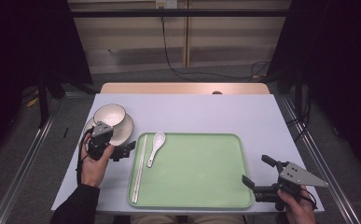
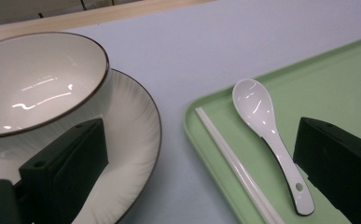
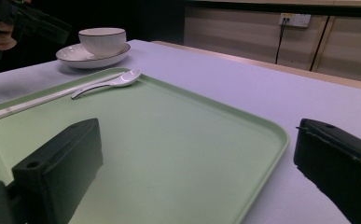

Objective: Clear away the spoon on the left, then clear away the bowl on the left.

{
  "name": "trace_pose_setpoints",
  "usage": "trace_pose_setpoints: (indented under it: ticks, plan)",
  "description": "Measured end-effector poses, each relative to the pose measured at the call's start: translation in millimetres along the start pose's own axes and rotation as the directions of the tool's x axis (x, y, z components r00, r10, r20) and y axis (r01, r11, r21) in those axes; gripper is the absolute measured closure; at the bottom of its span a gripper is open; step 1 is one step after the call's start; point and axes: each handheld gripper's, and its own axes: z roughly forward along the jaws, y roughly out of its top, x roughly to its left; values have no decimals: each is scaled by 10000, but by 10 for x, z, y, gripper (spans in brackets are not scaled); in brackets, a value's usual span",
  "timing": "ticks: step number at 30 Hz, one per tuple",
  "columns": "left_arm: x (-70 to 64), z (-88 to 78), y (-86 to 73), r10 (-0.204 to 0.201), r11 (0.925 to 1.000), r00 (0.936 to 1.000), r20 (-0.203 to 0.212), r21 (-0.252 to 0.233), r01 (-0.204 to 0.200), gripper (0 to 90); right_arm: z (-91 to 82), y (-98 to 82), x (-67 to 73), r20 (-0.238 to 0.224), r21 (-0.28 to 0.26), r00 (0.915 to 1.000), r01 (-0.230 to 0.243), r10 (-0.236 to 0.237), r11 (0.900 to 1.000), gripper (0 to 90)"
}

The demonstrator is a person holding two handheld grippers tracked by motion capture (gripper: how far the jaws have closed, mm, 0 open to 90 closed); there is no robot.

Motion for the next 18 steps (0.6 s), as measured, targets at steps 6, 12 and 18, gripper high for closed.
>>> trace_pose_setpoints:
  ticks: [6,12,18]
  plan:
    - [151,-85,19,-179,9996,9996,-214,-235,174,26,7,2,0,58,-15,10000,-19,19,10000,7]
    - [279,-121,13,-492,9985,9977,-456,-253,481,26,10,4,-1,66,-16,9999,-85,85,10000,7]
    - [349,-156,85,-251,9996,9978,-612,-169,241,25,1,2,2,13,3,10000,16,-16,10000,7]
